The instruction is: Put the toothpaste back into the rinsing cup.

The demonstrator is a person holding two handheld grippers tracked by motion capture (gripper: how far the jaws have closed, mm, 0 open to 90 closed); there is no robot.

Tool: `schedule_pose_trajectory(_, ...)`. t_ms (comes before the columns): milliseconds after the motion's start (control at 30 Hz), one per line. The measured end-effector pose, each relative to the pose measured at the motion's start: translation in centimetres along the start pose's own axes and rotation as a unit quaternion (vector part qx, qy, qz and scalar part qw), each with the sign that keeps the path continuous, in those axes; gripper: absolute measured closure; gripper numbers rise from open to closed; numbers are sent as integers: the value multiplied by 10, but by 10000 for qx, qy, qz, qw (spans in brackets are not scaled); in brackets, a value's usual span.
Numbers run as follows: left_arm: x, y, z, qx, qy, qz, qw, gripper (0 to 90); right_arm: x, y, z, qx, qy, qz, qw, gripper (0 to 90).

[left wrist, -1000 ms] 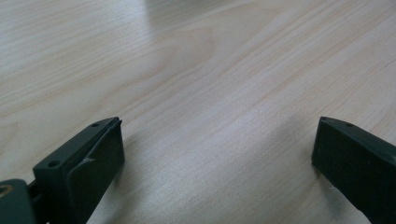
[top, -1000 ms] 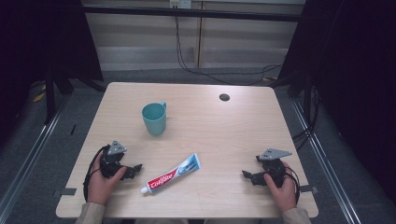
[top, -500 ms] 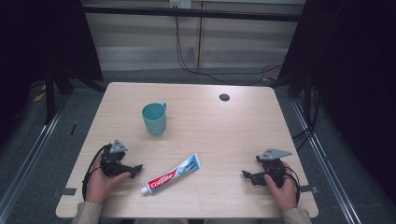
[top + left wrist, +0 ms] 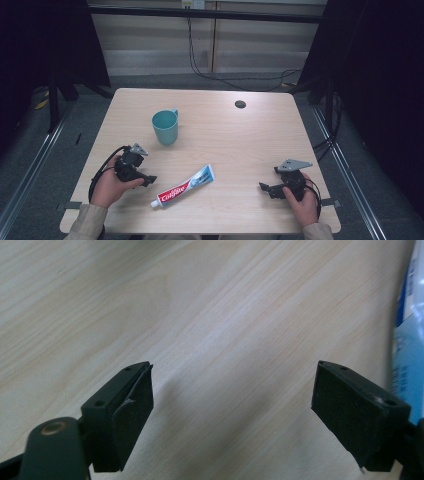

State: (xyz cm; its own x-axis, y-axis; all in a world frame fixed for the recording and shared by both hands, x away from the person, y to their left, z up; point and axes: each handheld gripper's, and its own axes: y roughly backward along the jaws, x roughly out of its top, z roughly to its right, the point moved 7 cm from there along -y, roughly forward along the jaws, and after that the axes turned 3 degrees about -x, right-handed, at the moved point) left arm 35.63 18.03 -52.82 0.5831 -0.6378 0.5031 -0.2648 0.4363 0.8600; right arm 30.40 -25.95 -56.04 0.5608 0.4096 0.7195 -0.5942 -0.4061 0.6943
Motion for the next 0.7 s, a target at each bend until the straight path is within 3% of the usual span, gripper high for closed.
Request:
schedule_pose_trajectory(200, 14, 3, 15, -194, -79, -164, 9996, 168, 0, 0, 0, 1, -2, 0, 10000, 120)
schedule_pose_trajectory(233, 17, 3, 18, -187, -190, -201, 9994, 168, 0, 0, 0, 1, 0, 1, 10000, 120)
schedule_pose_trajectory(367, 25, 2, 29, -308, -252, -268, 9988, 168, 0, 0, 0, 1, 0, 0, 10000, 120)
schedule_pose_trajectory(500, 36, -1, 43, -419, -453, -427, 9972, 168, 0, 0, 0, 1, 0, 1, 10000, 120)
schedule_pose_trajectory(700, 42, -7, 51, -485, -590, -512, 9958, 168, 0, 0, 0, 0, 1, 1, 10000, 120)
